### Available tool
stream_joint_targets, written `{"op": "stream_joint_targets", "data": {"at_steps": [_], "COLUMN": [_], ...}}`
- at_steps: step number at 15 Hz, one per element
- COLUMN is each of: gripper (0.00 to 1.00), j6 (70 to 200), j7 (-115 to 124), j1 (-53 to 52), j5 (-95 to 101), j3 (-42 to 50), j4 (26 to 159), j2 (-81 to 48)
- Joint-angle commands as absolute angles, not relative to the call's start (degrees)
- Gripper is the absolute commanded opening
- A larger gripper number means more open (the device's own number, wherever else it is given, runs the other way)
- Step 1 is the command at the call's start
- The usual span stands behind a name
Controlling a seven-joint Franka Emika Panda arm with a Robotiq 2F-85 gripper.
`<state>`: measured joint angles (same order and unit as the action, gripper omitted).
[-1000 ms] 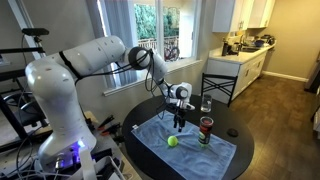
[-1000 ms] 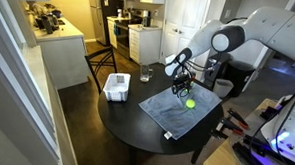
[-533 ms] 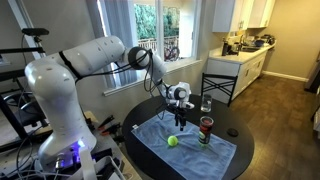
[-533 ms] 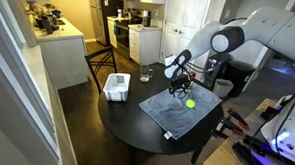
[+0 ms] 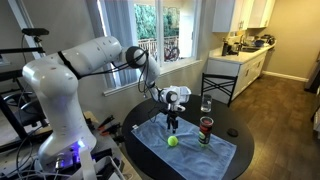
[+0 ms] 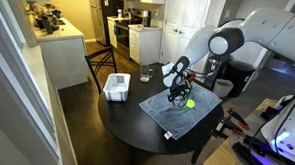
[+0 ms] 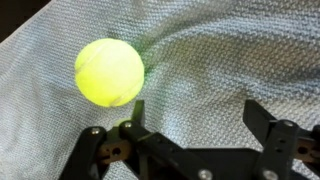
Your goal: Put the tennis ball inside the canister
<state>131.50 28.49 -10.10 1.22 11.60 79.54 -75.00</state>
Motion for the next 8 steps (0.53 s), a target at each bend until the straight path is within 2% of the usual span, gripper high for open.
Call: {"op": "stream_joint_targets", "data": {"at_steps": [1,8], "gripper": [1.0,1.0], "j6": [136.17,148.75], "j7": [28.4,29.4], "j1": [-13.7,-22.04], "j5": [4.03,10.09], "j3": [13.78,17.53], "j4": [87.71,103.69], "j2": [-70.59,-62.53]}}
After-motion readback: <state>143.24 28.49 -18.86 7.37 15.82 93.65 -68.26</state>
